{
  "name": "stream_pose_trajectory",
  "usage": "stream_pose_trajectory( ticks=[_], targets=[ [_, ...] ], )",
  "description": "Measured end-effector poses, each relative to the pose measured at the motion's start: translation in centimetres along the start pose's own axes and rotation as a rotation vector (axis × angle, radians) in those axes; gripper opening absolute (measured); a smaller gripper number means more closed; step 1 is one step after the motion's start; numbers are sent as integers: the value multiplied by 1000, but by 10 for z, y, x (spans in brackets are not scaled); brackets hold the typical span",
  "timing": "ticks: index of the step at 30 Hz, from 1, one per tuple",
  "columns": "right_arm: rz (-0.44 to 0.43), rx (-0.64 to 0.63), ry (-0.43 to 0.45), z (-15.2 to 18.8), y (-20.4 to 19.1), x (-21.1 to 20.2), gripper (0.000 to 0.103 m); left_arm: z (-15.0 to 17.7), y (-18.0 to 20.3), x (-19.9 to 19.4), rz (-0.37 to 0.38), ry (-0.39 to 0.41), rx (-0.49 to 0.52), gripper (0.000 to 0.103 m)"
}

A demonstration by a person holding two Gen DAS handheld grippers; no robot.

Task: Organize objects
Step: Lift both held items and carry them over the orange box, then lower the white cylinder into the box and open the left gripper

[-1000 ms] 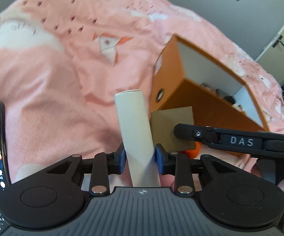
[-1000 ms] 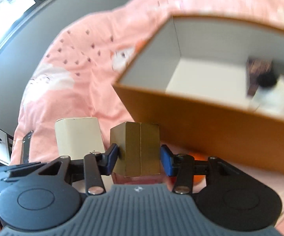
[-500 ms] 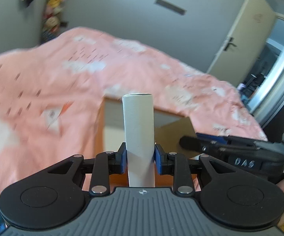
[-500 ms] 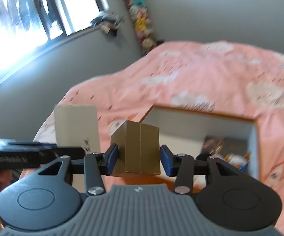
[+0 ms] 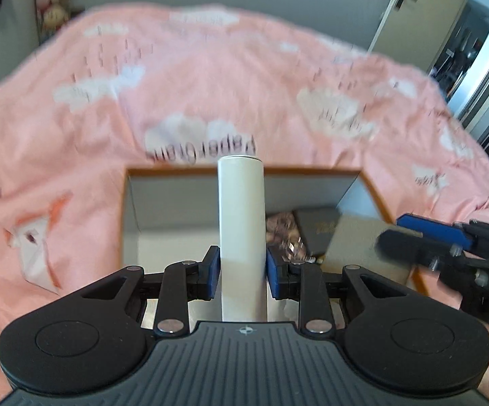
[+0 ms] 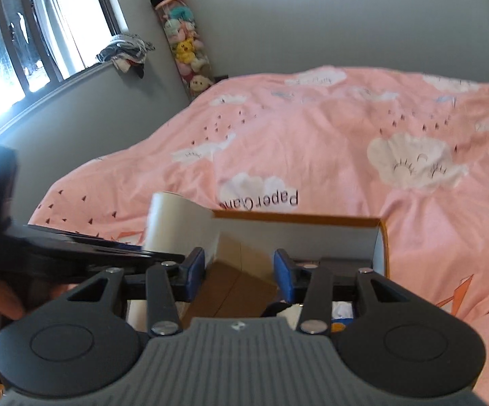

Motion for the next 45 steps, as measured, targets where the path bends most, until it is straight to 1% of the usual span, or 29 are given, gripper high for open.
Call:
stream_pose_trajectory(
  ticks=[1, 3, 4, 6, 8, 10, 13, 15, 17, 20, 24, 28, 32, 34, 38, 43, 45],
  targets=[
    [2, -2, -11, 0, 2, 6, 0, 0, -4, 8, 9, -32, -9, 32],
    [-11, 12, -31, 0, 5, 15, 0, 2, -11, 25, 7, -95, -30, 32],
    [-12, 14, -44, -1, 6, 22, 0, 4, -13, 31, -9, -123, -29, 32],
    [-8, 8, -56, -1, 7, 33, 0, 11, -18, 42, -46, -161, -18, 32],
    [-15, 1, -78, -1, 8, 41, 0, 15, -25, 47, -43, -188, -29, 32],
    [-16, -16, -93, 1, 7, 47, 0, 16, -28, 53, -61, -230, -37, 32],
    [-18, -31, -118, 6, 5, 56, 0, 20, -31, 61, -97, -271, 8, 32],
    [-18, -34, -137, 9, 4, 63, 0, 21, -27, 63, -106, -296, 52, 33],
    [-14, -39, -154, 13, 3, 69, 1, 21, -23, 60, -113, -296, 96, 35],
    [-22, -54, -182, 18, 0, 76, 1, 19, -17, 53, -154, -284, 180, 36],
    [-36, -82, -207, 23, -9, 81, 1, 18, -13, 50, -187, -305, 258, 36],
    [-41, -95, -225, 27, -15, 84, 4, 17, -13, 53, -188, -307, 283, 37],
    [-44, -106, -239, 30, -17, 84, 4, 15, -17, 53, -257, -305, 307, 36],
    [-42, -113, -243, 30, -17, 85, 4, 14, -19, 53, -289, -308, 316, 33],
    [-57, -121, -252, 30, -21, 88, 5, 16, -21, 54, -308, -313, 349, 31],
    [-78, -166, -259, 28, -34, 93, 5, 21, -16, 64, -388, -330, 440, 29],
    [-93, -188, -269, 28, -40, 95, 5, 21, -14, 64, -388, -322, 456, 29]
  ],
)
Point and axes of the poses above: each gripper's, at about its wrist camera, not at the fingertips, and x roughly the way its jaws point, y to its right, z to its underside, the point moved 2 cm from there along x, roughly the way its jaws point, and after that the axes turned 13 degrees about z, right-handed, at the moved point
